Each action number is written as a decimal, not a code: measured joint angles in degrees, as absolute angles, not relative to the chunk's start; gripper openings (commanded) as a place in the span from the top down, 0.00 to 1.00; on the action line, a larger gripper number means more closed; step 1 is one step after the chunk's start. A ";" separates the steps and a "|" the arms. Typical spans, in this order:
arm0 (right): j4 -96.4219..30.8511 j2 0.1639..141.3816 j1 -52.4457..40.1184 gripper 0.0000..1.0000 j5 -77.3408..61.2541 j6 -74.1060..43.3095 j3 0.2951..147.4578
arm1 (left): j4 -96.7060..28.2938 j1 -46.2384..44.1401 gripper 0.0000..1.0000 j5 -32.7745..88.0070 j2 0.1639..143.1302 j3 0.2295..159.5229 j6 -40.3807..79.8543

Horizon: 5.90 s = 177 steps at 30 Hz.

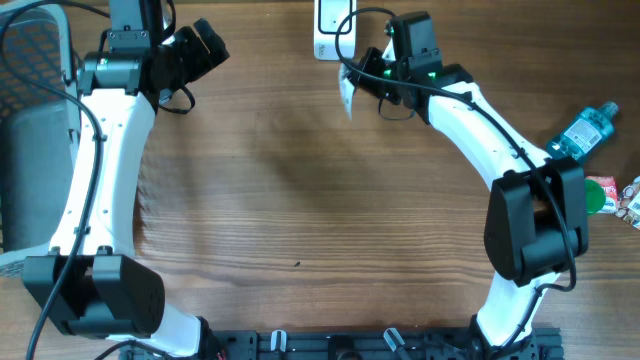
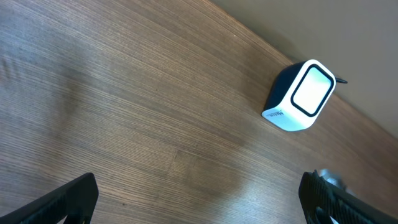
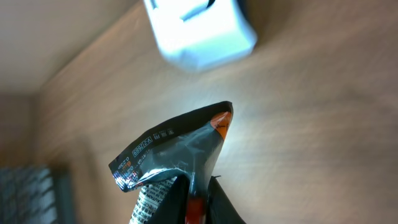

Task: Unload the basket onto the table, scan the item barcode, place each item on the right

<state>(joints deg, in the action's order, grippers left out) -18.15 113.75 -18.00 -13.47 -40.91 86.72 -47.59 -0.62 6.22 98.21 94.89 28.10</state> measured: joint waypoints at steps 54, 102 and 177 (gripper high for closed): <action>30.59 147.61 -24.05 0.95 3.27 45.30 113.62 | -47.59 -0.62 0.00 5.82 98.21 94.89 28.10; -60.97 118.17 4.16 0.95 37.58 -31.00 108.07 | -47.57 -0.62 0.00 5.82 98.19 94.89 28.10; -33.58 0.89 7.01 0.00 23.22 -8.14 71.29 | -20.12 7.99 0.00 15.05 2.61 54.08 1.13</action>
<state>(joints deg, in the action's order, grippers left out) -33.58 0.89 7.01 23.22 -8.14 71.29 -20.12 7.99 15.05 2.61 54.08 1.13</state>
